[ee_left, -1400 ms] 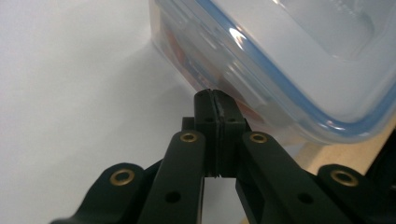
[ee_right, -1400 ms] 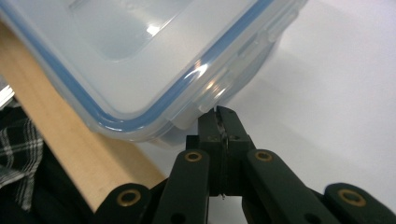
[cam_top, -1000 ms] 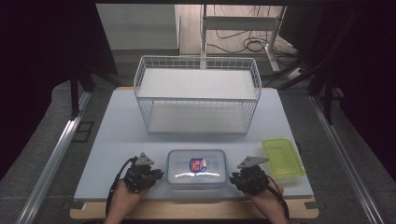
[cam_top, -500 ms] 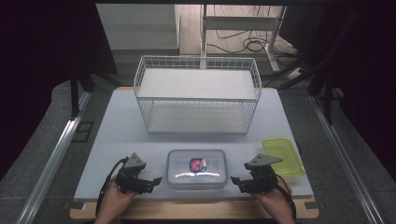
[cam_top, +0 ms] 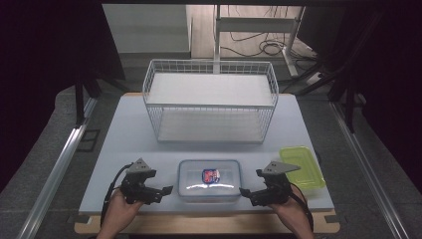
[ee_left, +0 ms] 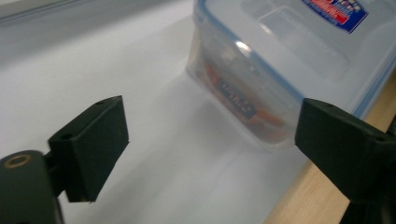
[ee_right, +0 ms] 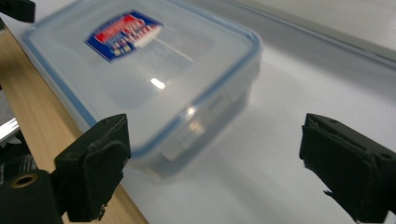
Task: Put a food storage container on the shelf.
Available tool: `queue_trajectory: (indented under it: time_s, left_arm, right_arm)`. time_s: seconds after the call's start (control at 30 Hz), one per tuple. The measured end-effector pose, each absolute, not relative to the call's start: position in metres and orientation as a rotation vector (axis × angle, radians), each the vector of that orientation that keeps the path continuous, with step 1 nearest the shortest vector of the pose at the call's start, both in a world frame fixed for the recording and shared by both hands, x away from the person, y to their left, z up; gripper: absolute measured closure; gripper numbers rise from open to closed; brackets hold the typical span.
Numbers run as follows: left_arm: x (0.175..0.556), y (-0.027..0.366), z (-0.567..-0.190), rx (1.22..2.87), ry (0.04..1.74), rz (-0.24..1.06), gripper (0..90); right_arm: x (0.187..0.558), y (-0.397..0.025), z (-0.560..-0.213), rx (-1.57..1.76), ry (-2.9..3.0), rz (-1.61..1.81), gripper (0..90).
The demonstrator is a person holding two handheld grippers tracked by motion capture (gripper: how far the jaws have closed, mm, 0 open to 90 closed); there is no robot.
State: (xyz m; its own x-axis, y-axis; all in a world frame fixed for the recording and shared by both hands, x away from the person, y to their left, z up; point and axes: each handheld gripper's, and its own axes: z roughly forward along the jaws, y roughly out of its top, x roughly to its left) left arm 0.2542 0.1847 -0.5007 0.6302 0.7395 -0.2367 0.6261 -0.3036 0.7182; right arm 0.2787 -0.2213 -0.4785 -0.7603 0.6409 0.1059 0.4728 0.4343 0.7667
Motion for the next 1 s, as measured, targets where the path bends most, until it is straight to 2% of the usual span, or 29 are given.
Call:
queue_trajectory:
  time_s: [0.1, 0.23, 0.47, 0.77, 1.0]
  left_arm:
    - [0.257, 0.177, -0.497, 2.031, 1.052, 0.163, 7.1]
    - [0.263, 0.167, -0.491, 2.023, 1.011, 0.085, 3.1]
    - [0.280, 0.151, -0.494, 2.037, 0.995, -0.003, 2.1]
    - [0.297, 0.140, -0.516, 2.000, 1.003, -0.216, 0.0]
    - [0.295, 0.143, -0.521, 1.971, 1.037, -0.303, 0.0]
  right_arm:
    - [0.280, -0.215, -0.477, 0.976, 2.487, 1.241, 7.1]
    - [0.283, -0.207, -0.477, 0.971, 2.516, 1.214, 3.0]
    - [0.296, -0.196, -0.480, 1.008, 2.598, 1.194, 0.1]
    - [0.318, -0.188, -0.495, 1.168, 2.721, 1.278, 0.0]
    - [0.321, -0.188, -0.503, 1.322, 2.783, 1.319, 0.2]
